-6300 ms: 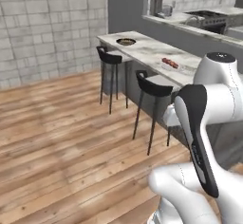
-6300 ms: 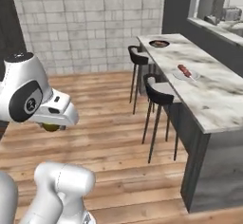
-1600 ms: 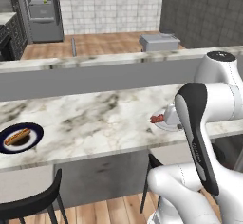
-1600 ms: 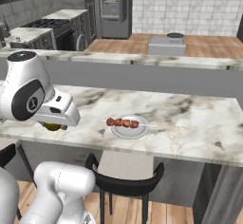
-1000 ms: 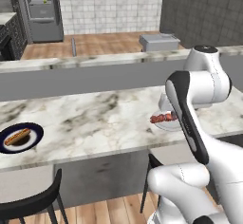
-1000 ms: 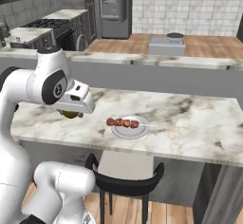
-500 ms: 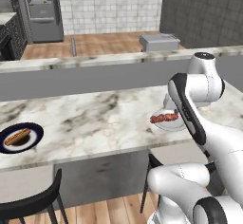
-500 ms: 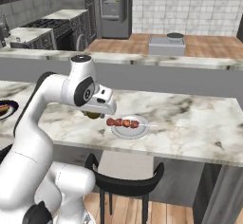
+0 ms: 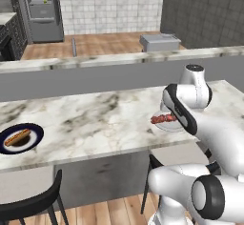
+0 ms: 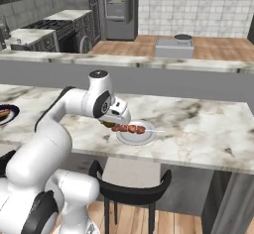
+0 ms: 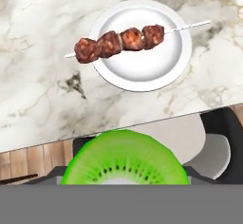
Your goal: Pick up the pear and kiwi from the fridge and place one fruit on each plate on the dining counter.
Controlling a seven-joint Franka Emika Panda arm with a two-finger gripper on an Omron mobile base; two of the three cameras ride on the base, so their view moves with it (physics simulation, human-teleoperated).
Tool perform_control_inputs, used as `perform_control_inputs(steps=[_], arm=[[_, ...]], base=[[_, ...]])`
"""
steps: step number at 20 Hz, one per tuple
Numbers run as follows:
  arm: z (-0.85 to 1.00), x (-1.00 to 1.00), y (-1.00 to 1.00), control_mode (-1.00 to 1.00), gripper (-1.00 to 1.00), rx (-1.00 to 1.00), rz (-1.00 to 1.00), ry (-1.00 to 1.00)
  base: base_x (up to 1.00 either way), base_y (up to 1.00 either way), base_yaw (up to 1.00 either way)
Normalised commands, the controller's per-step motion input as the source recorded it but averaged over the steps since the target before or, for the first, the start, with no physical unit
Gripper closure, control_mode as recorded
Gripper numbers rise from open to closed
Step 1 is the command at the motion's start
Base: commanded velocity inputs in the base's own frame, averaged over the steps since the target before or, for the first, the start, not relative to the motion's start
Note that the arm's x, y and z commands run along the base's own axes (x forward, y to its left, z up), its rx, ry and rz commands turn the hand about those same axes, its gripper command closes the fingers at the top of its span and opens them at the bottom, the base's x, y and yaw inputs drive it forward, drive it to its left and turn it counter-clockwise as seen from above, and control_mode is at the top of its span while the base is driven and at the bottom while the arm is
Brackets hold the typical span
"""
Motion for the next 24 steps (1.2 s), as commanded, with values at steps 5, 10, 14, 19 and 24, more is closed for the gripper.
perform_control_inputs(steps=[5,10,14,19,24], arm=[[-0.02,0.36,-0.01,-1.0,1.0,0.0,0.0,-0.01],[-0.31,0.3,-0.36,-1.0,1.0,0.0,0.04,-0.13],[-0.33,0.2,-0.47,-1.0,1.0,0.0,0.11,-0.14],[-0.27,0.17,-0.31,-1.0,1.0,-0.01,0.15,-0.04],[-0.33,0.22,-0.17,-1.0,1.0,-0.06,0.13,0.05]], base=[[0.0,0.0,0.0],[0.0,0.0,0.0],[0.0,0.0,0.0],[0.0,0.0,0.0],[0.0,0.0,0.0]])
